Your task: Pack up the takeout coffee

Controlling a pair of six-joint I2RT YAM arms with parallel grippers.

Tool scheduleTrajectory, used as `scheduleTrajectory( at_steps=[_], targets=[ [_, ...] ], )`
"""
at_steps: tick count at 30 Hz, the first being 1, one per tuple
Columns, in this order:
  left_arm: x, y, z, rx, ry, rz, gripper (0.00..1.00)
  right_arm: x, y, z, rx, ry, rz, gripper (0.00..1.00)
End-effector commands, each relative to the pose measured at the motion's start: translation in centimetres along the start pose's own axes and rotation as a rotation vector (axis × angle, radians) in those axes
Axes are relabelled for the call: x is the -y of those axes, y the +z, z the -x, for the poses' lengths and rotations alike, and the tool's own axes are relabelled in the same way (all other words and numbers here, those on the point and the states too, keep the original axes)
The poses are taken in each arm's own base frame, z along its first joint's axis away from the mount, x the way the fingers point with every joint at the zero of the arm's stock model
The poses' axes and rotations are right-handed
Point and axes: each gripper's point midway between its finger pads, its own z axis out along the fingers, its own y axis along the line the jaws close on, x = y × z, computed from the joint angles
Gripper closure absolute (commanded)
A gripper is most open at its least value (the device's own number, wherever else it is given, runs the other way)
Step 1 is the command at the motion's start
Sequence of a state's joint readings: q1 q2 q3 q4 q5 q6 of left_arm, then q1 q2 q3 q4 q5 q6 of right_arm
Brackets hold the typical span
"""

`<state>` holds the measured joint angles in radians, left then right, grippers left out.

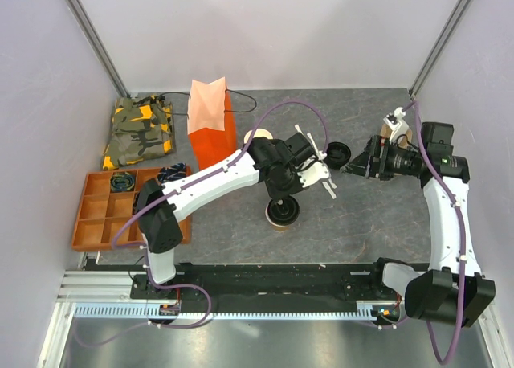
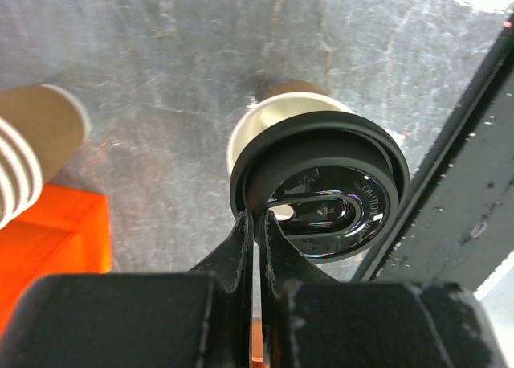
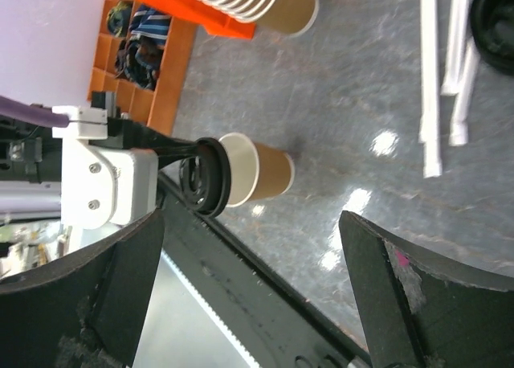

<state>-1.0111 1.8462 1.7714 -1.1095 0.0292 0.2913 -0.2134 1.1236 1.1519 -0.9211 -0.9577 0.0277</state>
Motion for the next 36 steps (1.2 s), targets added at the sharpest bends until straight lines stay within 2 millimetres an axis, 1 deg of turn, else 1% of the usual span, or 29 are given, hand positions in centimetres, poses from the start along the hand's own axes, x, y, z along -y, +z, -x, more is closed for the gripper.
scheduleTrajectory(
  at_steps=[1,3,5,13,21,36],
  targets=[
    [0.9,0.5,0.3,-0.002,-0.039,-0.050,0.98,-0.5,0.3,-0.8,-0.022,0.018,0.069,0.02],
    [1.0,0.9,0.0,-0.014,-0.046,-0.047,0.98,-0.5,0.4,-0.8,-0.029,0.030,0.078,0.02],
    [0.7,1.0,0.1,-0.011,-0.051,-0.035,0.98,-0.6,0.5,-0.7,-0.031,0.032,0.087,0.02],
    [-0.4,2.3,-0.6,-0.042,-0.058,0.009,0.98,-0.4,0.8,-0.5,-0.044,0.053,0.105,0.02],
    [-0.4,2.8,-1.1,-0.061,-0.053,0.003,0.98,0.0,1.1,-0.6,-0.058,0.077,0.112,0.02],
    [-0.7,3.6,-1.3,-0.079,-0.042,0.010,0.98,-0.3,1.1,-0.7,-0.056,0.100,0.153,0.02]
  ],
)
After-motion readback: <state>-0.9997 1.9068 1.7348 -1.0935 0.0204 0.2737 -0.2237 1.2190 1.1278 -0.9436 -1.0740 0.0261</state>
